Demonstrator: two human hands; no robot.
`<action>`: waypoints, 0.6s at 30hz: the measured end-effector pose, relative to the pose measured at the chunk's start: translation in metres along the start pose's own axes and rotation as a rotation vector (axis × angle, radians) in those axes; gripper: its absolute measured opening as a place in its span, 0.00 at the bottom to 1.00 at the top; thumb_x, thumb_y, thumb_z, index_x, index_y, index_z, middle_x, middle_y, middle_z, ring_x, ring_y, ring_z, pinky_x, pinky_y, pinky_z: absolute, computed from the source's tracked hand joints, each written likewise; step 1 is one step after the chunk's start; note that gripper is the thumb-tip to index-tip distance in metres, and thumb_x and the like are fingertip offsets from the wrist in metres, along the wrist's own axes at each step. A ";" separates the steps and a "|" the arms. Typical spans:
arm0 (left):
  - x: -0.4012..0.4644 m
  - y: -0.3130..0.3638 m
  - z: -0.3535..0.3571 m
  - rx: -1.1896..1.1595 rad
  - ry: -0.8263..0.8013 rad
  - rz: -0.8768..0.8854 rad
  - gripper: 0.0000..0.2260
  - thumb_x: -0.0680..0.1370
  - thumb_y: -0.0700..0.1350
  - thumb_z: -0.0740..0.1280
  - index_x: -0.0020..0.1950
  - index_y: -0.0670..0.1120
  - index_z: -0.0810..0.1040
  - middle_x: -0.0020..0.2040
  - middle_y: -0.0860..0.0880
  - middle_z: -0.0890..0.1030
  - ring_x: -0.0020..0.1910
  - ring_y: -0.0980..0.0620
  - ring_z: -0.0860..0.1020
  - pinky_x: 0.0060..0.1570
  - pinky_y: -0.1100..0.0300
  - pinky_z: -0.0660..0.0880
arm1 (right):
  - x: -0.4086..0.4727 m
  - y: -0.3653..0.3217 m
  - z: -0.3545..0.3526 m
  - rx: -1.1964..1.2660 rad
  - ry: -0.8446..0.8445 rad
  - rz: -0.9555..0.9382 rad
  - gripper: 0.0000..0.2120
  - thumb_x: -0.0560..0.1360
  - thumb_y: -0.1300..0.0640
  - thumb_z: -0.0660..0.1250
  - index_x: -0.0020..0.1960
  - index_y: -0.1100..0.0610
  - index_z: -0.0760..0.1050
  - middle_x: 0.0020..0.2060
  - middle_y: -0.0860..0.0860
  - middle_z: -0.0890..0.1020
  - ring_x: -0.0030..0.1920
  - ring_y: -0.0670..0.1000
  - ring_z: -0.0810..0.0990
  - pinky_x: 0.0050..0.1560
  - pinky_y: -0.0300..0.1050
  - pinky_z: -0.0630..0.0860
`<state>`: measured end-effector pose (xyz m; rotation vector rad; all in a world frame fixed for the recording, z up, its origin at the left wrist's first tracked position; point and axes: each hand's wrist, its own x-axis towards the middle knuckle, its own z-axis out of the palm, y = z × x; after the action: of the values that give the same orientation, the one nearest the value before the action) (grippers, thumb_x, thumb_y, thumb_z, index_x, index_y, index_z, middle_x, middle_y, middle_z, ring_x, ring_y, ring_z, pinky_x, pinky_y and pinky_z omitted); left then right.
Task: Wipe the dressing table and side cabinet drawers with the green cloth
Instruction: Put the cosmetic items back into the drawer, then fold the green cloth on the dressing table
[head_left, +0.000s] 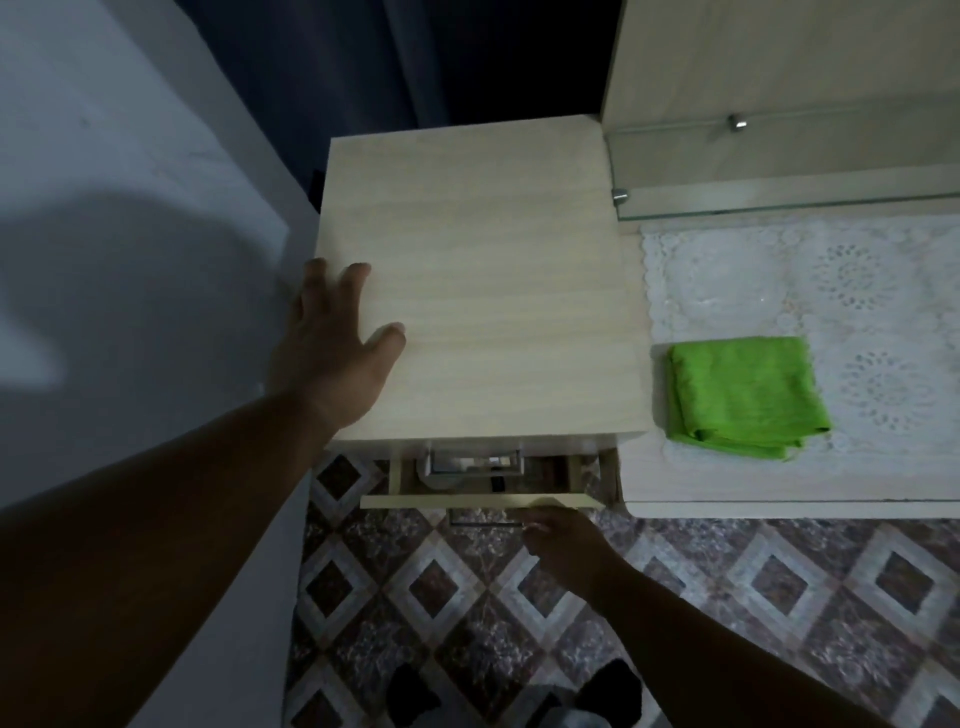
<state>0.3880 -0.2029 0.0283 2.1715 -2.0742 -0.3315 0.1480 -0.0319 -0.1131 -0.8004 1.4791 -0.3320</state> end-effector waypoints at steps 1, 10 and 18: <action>0.001 0.000 0.000 0.004 0.003 0.013 0.30 0.78 0.61 0.61 0.76 0.57 0.54 0.79 0.49 0.51 0.76 0.41 0.58 0.60 0.38 0.72 | 0.003 -0.004 -0.004 -0.051 -0.018 -0.024 0.09 0.80 0.67 0.65 0.48 0.55 0.79 0.33 0.48 0.78 0.27 0.41 0.74 0.30 0.34 0.69; 0.001 -0.005 0.004 0.083 0.046 0.051 0.32 0.78 0.60 0.64 0.78 0.52 0.56 0.79 0.40 0.55 0.74 0.35 0.61 0.63 0.36 0.70 | -0.024 -0.034 -0.028 -0.301 -0.078 -0.113 0.22 0.78 0.57 0.67 0.70 0.43 0.72 0.60 0.49 0.80 0.49 0.42 0.78 0.53 0.38 0.75; -0.010 0.014 -0.018 0.210 0.048 0.205 0.26 0.76 0.55 0.56 0.70 0.44 0.74 0.73 0.37 0.68 0.67 0.34 0.71 0.60 0.38 0.70 | -0.102 -0.048 -0.146 -0.657 0.381 -0.459 0.10 0.69 0.59 0.69 0.48 0.51 0.84 0.39 0.44 0.84 0.36 0.40 0.79 0.41 0.34 0.73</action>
<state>0.3786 -0.1952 0.0495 2.0221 -2.3724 -0.0417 0.0100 -0.0386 0.0092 -1.6896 1.7762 -0.3543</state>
